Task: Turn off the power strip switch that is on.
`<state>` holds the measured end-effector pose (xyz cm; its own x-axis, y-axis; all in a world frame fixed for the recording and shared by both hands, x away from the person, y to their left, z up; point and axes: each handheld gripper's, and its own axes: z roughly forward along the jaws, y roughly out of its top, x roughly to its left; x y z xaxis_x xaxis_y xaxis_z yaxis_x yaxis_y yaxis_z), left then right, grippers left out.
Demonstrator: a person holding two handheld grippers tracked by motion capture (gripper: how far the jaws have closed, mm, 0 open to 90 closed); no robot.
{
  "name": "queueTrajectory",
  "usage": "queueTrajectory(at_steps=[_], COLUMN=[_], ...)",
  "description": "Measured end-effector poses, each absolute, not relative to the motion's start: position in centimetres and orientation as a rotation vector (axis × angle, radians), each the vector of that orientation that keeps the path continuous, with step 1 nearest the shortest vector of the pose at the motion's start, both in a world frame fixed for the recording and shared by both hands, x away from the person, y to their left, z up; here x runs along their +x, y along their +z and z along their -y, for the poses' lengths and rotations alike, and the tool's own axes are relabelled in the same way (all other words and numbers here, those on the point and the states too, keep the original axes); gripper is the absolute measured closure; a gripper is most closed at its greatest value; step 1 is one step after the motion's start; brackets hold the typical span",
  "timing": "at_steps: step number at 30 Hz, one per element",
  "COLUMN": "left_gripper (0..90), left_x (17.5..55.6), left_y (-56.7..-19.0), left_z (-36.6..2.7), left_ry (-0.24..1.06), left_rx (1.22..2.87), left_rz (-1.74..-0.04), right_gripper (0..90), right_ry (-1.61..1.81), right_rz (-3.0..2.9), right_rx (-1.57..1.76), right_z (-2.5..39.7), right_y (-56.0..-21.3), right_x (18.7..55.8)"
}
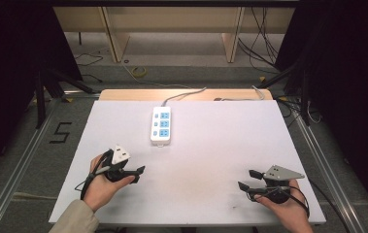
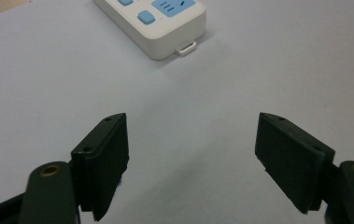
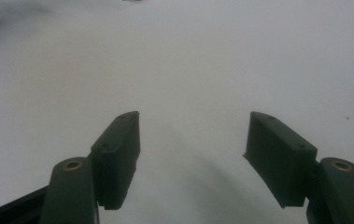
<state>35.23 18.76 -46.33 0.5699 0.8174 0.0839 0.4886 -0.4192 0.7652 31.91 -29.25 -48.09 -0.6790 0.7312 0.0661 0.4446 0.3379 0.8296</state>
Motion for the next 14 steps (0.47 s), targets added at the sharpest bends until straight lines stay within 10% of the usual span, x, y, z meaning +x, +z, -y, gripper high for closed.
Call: queueTrajectory(at_steps=[14], left_gripper=[22.9], left_x=[34.3], left_y=[-48.3], left_z=[-20.2], left_ry=[0.631], left_rx=[2.057], left_rz=[-1.13], right_gripper=[35.9], right_ry=[1.262], right_rz=[-2.299], right_rx=[1.034], right_z=[29.1], right_y=[-48.1], right_x=[31.9])
